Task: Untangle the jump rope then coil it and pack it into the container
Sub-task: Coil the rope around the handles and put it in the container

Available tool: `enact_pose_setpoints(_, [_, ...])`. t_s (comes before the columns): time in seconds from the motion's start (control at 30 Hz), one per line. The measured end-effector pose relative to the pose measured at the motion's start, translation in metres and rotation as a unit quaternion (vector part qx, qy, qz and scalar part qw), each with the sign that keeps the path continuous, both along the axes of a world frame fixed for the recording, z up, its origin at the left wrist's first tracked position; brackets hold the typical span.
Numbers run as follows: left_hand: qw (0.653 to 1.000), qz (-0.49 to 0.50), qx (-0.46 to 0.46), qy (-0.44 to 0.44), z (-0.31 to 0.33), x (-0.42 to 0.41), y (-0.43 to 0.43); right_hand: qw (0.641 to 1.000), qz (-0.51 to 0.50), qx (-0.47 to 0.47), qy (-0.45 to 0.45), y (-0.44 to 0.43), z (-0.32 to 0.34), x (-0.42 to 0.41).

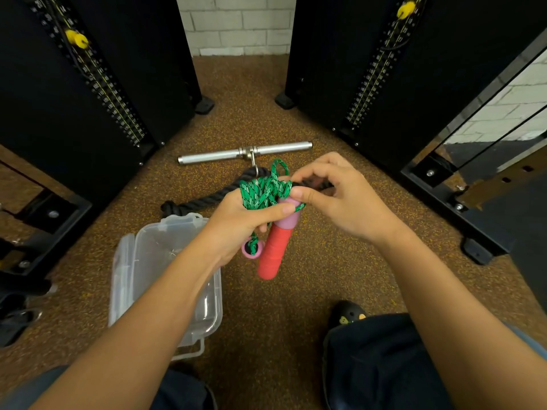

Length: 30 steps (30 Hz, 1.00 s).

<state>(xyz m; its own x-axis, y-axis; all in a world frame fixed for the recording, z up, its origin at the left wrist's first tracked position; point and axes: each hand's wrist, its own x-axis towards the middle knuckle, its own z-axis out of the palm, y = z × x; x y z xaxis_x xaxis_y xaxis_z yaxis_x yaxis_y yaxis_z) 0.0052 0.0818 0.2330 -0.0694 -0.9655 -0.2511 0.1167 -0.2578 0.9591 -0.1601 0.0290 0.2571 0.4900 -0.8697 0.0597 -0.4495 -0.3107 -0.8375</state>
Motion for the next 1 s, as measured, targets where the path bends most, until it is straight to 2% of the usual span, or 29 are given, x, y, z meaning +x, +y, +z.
enact_pose_setpoints(0.1, [0.999, 0.029, 0.018, 0.015, -0.001, -0.001, 0.000, 1.000, -0.012, 0.007, -0.004, 0.000, -0.001, 0.002])
enact_pose_setpoints(0.3, [0.996, 0.018, -0.036, -0.084, 0.004, 0.004, 0.000, 1.000, -0.021, 0.011, -0.015, 0.004, -0.001, 0.004])
enact_pose_setpoints(0.47, [0.993, 0.011, -0.065, -0.101, 0.010, 0.001, 0.003, 0.998, -0.011, 0.041, -0.035, 0.005, 0.000, 0.006])
enact_pose_setpoints(0.6, [0.996, 0.032, -0.035, -0.071, 0.004, 0.000, 0.004, 0.996, 0.005, 0.070, -0.059, 0.007, 0.002, 0.009])
enact_pose_setpoints(0.67, [0.999, 0.031, 0.001, 0.007, 0.000, -0.002, 0.003, 0.996, -0.004, 0.067, -0.065, 0.006, 0.005, 0.009])
enact_pose_setpoints(0.73, [0.998, 0.020, -0.001, 0.062, -0.003, -0.005, 0.003, 0.996, -0.012, 0.064, -0.067, 0.005, 0.006, 0.009])
enact_pose_setpoints(0.87, [0.999, 0.016, -0.022, 0.046, -0.002, -0.004, 0.001, 0.992, -0.024, 0.083, -0.092, 0.007, 0.001, 0.012])
enact_pose_setpoints(1.0, [0.996, 0.071, -0.040, 0.031, 0.003, 0.000, 0.000, 0.965, 0.005, 0.194, -0.174, 0.003, -0.002, 0.010])
